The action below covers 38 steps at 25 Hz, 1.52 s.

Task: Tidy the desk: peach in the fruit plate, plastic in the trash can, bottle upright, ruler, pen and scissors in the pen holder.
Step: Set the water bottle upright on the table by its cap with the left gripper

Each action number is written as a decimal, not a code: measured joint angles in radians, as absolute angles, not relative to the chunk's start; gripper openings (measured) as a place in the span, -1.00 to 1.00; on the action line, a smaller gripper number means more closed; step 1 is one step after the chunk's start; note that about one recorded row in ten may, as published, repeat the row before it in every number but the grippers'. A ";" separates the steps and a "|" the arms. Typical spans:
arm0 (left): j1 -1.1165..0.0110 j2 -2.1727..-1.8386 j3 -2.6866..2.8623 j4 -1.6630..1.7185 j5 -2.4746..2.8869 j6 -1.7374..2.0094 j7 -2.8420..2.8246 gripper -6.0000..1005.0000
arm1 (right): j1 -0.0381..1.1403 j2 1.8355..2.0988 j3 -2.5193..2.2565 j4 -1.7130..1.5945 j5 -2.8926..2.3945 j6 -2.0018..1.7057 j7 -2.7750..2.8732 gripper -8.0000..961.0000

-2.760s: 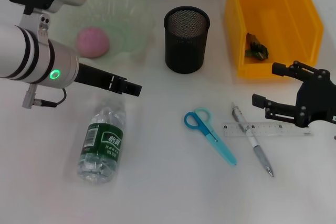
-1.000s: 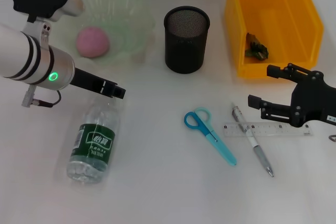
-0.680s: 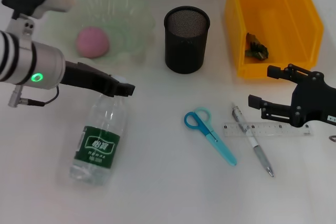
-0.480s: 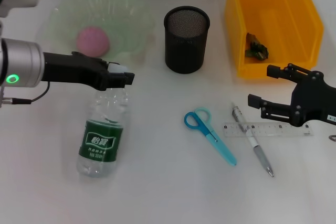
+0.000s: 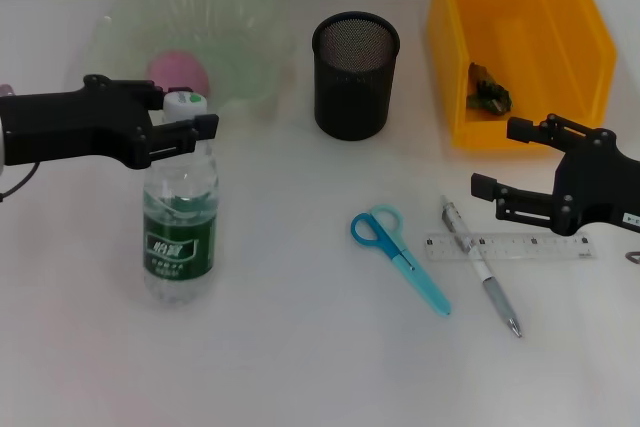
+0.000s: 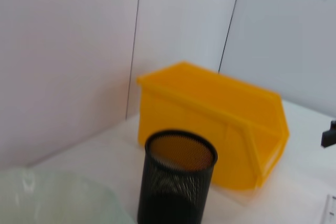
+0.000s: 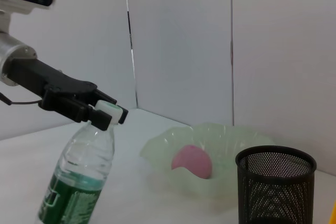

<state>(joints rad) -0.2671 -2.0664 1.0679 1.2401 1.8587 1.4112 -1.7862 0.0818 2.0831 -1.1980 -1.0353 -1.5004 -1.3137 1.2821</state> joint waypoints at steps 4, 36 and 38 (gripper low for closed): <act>-0.245 -2.066 1.058 1.236 1.819 1.414 -1.721 -0.06 | 0.086 2.083 -1.198 -1.036 -1.500 -1.314 1.282 0.75; -0.254 -2.068 0.986 1.091 1.700 1.384 -1.404 -0.10 | 0.095 2.083 -1.204 -1.048 -1.500 -1.315 1.298 0.75; -0.254 -2.070 0.986 1.083 1.691 1.377 -1.389 -0.12 | 0.095 2.083 -1.204 -1.048 -1.500 -1.315 1.302 0.75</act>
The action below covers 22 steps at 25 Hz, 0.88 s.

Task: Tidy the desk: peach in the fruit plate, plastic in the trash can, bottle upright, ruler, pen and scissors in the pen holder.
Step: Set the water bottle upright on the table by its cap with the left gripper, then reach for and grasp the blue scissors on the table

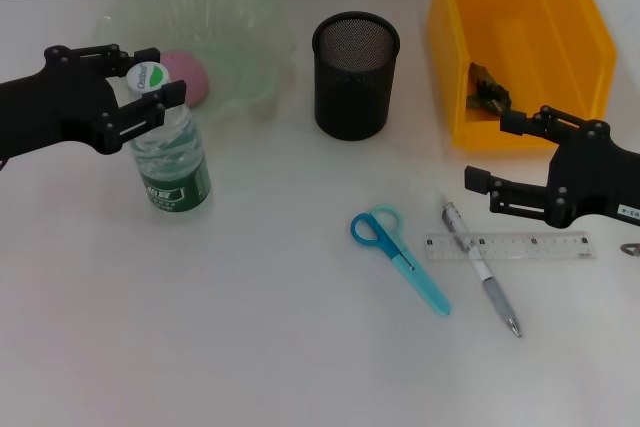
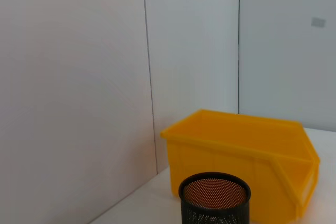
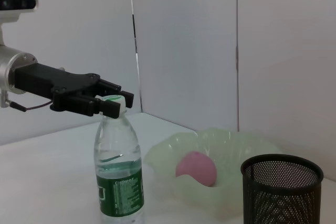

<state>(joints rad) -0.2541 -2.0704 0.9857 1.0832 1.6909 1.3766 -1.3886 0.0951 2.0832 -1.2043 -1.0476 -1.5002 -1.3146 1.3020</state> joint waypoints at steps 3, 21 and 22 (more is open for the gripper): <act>-0.252 -2.072 0.986 1.082 1.676 1.368 -1.391 -0.15 | 0.095 2.083 -1.205 -1.048 -1.500 -1.315 1.304 0.75; -0.181 -2.069 0.950 1.198 1.496 1.451 -1.397 0.51 | 0.093 2.082 -1.186 -1.062 -1.501 -1.348 1.311 0.75; -0.170 -2.069 0.950 1.207 1.469 1.468 -1.397 0.58 | 0.092 2.083 -1.172 -1.072 -1.500 -1.360 1.318 0.75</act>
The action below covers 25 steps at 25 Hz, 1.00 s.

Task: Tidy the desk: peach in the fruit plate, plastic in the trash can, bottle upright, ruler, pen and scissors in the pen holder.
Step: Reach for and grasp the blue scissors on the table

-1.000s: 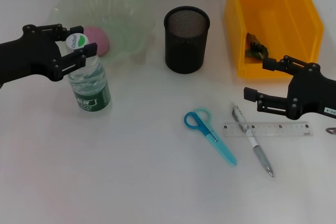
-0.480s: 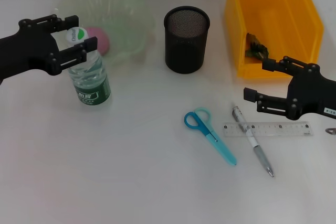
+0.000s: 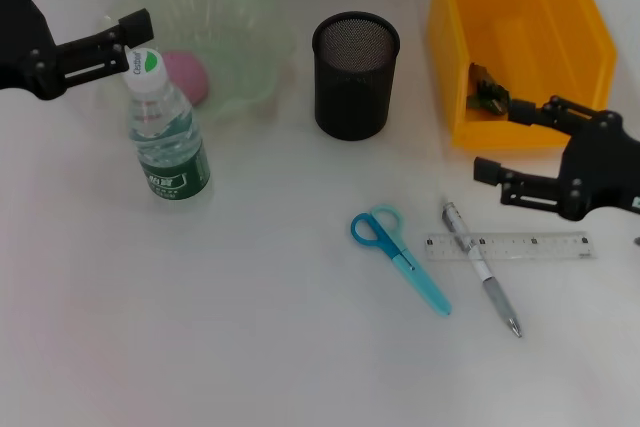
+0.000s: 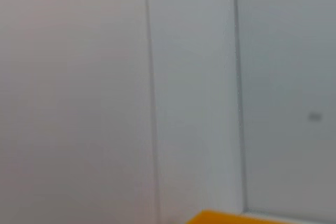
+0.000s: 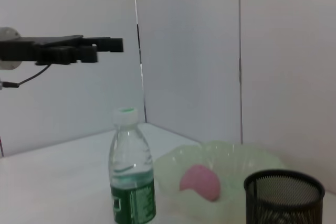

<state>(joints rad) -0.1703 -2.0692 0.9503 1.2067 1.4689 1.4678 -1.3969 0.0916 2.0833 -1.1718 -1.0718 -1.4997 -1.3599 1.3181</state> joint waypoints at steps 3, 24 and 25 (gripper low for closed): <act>-0.154 -2.070 0.972 1.197 1.403 1.621 -1.380 0.73 | 0.086 2.082 -1.106 -1.144 -1.505 -1.407 1.413 0.75; -0.243 -2.061 1.133 0.597 1.454 1.655 -0.952 0.73 | 0.566 2.085 -1.366 -1.776 -2.550 -1.889 2.770 0.75; -0.237 -2.064 1.140 0.593 1.454 1.629 -0.936 0.73 | 0.587 2.085 -1.480 -1.734 -2.591 -1.837 2.825 0.75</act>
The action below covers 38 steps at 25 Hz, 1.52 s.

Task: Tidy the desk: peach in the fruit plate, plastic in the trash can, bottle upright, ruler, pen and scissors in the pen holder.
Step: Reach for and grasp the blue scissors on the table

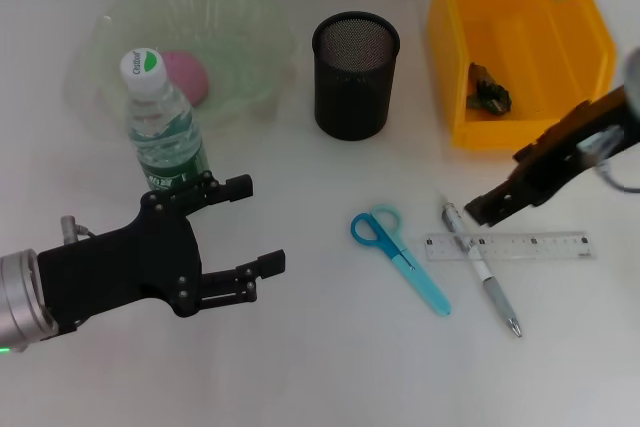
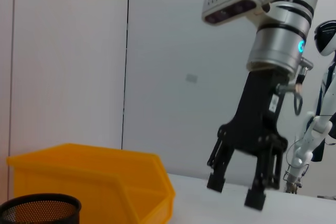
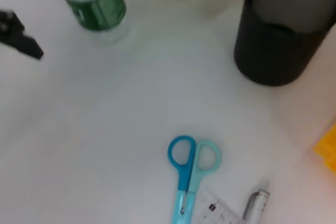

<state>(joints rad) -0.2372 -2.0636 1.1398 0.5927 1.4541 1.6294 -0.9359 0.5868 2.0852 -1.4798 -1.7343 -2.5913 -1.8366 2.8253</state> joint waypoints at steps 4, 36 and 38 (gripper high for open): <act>-0.237 -2.064 1.140 0.593 1.454 1.629 -0.936 0.73 | 0.604 2.086 -1.582 -1.660 -2.603 -1.750 2.870 0.75; -0.265 -2.065 1.144 0.545 1.454 1.596 -0.937 0.72 | 0.661 2.092 -1.768 -1.353 -2.544 -1.402 2.955 0.74; -0.266 -2.065 1.144 0.545 1.454 1.596 -0.937 0.72 | 0.667 2.091 -1.767 -1.343 -2.544 -1.390 2.955 0.74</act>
